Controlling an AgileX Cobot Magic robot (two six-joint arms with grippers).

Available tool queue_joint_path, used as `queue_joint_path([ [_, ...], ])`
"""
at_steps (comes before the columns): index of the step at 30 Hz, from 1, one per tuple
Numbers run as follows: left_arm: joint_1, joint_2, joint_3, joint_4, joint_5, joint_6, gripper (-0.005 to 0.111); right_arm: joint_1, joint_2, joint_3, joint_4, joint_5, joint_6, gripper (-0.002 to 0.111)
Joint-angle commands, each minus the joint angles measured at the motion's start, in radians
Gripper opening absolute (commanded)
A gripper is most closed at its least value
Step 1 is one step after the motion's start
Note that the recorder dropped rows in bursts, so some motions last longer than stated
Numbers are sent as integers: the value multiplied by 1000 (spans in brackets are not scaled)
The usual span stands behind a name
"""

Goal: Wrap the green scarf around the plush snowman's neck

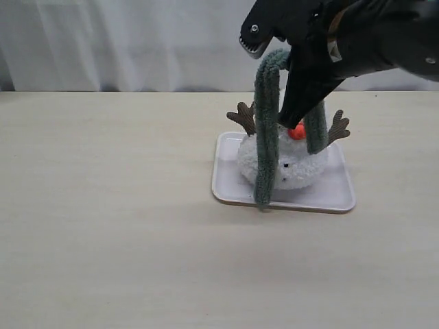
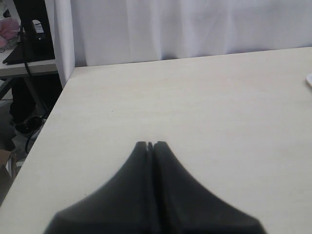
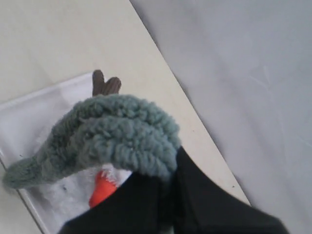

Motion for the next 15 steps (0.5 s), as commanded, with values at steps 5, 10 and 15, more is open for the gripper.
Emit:
queue_joint_path([
  [5,-1,-3,4,-1,-10,-2,0,-6,95,0,-246,10,172,4],
  [10,-1,-3,4,-1,-10,-2,0,-14,137,0,-406,12,368,4],
  [15,-1,-3,4,-1,-10,-2,0,-83,146,0,-512,16,641,4],
])
